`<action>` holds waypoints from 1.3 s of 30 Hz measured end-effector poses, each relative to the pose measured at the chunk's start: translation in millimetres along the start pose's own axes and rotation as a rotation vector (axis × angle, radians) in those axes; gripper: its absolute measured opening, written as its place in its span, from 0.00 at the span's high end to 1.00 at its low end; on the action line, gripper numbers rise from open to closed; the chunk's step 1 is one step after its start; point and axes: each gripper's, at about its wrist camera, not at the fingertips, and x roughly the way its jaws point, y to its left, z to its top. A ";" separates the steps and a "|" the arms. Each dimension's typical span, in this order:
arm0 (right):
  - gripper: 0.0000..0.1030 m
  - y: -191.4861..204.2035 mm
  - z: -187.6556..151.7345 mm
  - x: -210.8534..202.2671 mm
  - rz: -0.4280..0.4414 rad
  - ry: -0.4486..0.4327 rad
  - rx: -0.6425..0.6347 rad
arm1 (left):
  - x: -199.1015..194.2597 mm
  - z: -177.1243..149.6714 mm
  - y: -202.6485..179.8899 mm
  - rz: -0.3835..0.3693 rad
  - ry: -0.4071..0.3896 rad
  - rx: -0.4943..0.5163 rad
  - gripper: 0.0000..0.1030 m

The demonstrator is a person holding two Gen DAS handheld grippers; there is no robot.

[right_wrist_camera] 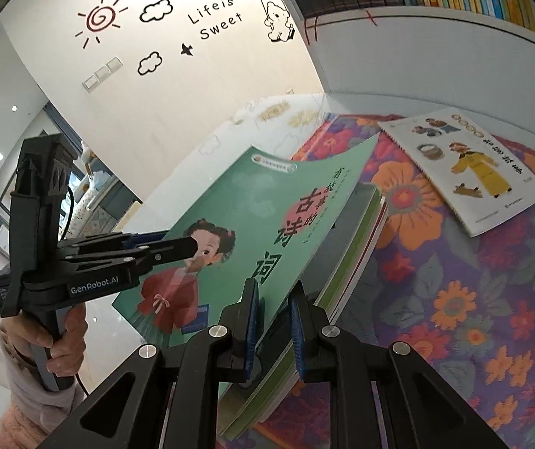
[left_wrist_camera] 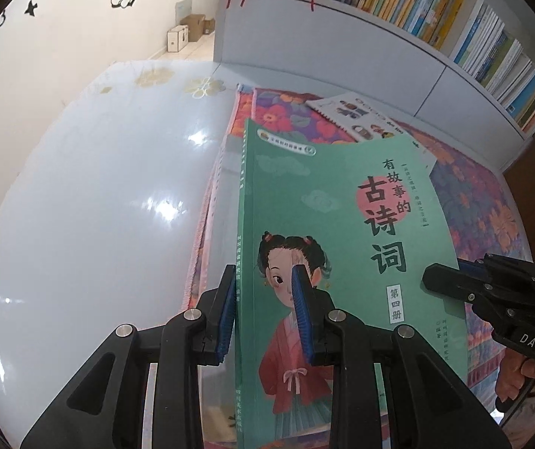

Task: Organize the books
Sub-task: 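Carry the teal book with the left gripper and lower it onto the stack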

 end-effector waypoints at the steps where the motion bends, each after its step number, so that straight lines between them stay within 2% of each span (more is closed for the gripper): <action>1: 0.85 -0.2 -0.5 2.0 0.002 0.006 0.002 | 1.5 -0.7 1.3 0.010 0.009 -0.001 0.76; 8: 0.85 0.8 -7.4 4.0 0.010 0.031 0.017 | 0.1 -4.6 3.9 0.009 0.018 0.013 0.73; 16: 0.82 -1.8 -6.7 10.2 -0.014 0.050 0.019 | -0.3 -7.0 -8.2 0.119 0.018 0.068 0.68; 22: 0.80 -0.1 -7.6 11.6 -0.015 0.063 0.023 | -0.2 -7.2 -6.8 0.144 0.026 0.063 0.68; 25: 0.76 1.3 -6.8 12.4 -0.019 0.073 0.016 | -0.7 -6.9 -7.1 0.150 0.035 0.058 0.68; 26: 0.72 2.2 -6.2 12.9 -0.018 0.078 0.016 | -0.7 -6.8 -7.9 0.159 0.039 0.062 0.67; 28: 0.58 4.1 -5.6 13.5 0.002 0.086 0.018 | -1.5 -6.7 -8.7 0.199 0.042 0.058 0.67; 29: 0.42 4.7 -5.3 12.8 0.014 0.089 0.023 | -3.6 -6.7 -8.5 0.211 0.037 0.051 0.67; 30: 0.32 4.9 -5.5 12.2 0.005 0.094 0.032 | -6.7 -6.7 -8.1 0.213 0.027 0.043 0.67; 35: 0.31 -5.5 -4.2 -7.1 0.028 0.072 0.045 | -34.5 -1.5 -19.0 0.206 -0.053 0.004 0.64; 39: 0.31 -34.4 4.3 -41.5 -0.027 -0.005 0.069 | -54.8 12.5 -60.0 0.124 -0.117 0.039 0.64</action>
